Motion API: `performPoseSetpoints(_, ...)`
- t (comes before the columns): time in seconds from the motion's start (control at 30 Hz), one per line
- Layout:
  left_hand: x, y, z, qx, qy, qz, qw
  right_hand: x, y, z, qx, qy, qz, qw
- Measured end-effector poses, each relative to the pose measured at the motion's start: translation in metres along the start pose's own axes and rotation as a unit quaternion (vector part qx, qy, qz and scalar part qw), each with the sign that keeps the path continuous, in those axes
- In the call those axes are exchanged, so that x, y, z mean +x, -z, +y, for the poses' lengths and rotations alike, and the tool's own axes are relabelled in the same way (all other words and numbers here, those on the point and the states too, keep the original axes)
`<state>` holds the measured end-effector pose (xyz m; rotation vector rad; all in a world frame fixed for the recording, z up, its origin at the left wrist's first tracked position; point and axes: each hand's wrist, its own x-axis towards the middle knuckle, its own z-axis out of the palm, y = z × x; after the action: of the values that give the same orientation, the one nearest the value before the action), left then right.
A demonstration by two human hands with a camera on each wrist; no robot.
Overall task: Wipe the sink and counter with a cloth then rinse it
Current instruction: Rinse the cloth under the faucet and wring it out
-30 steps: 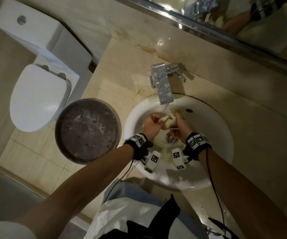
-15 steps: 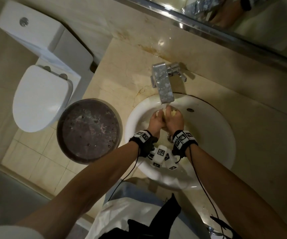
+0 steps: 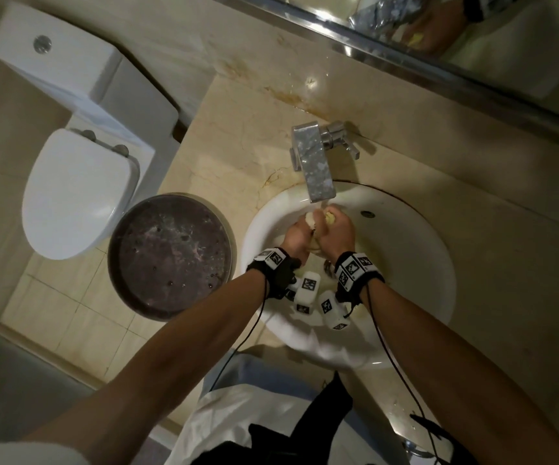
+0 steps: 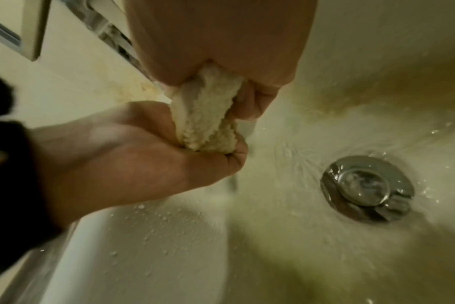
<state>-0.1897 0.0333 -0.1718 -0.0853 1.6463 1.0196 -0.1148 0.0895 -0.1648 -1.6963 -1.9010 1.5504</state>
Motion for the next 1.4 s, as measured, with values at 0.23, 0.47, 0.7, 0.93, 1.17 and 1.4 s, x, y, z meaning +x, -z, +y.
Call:
performPoseSetpoints(0.23, -0.030, 0.012, 0.010, 0.120, -0.043, 0.029, 0.991, 0.004, -0.007, 0.001, -0.022, -0.043, -0.014, 0.999)
performPoseSetpoints(0.47, -0.053, 0.022, 0.036, 0.493, -0.213, -0.008, 0.844, 0.003, 0.015, 0.012, 0.037, -0.102, -0.013, 0.994)
performPoseSetpoints(0.7, -0.103, -0.014, 0.071, 0.673, -0.310, -0.049, 0.670, -0.017, 0.051, 0.022, 0.124, -0.132, 0.029, 0.983)
performPoseSetpoints(0.93, -0.098, -0.050, 0.125, 0.726, -0.443, 0.039, 0.525, -0.047, 0.101, 0.023, 0.191, -0.151, 0.092, 0.966)
performPoseSetpoints(1.17, -0.080, -0.044, 0.136, 0.801, -0.429, 0.057, 0.413, -0.055, 0.138, 0.023, 0.217, -0.138, 0.097, 0.961)
performPoseSetpoints(1.4, -0.093, -0.040, 0.142, 0.784, -0.421, 0.034, 0.455, -0.074, 0.161, 0.011, 0.269, -0.101, 0.125, 0.950)
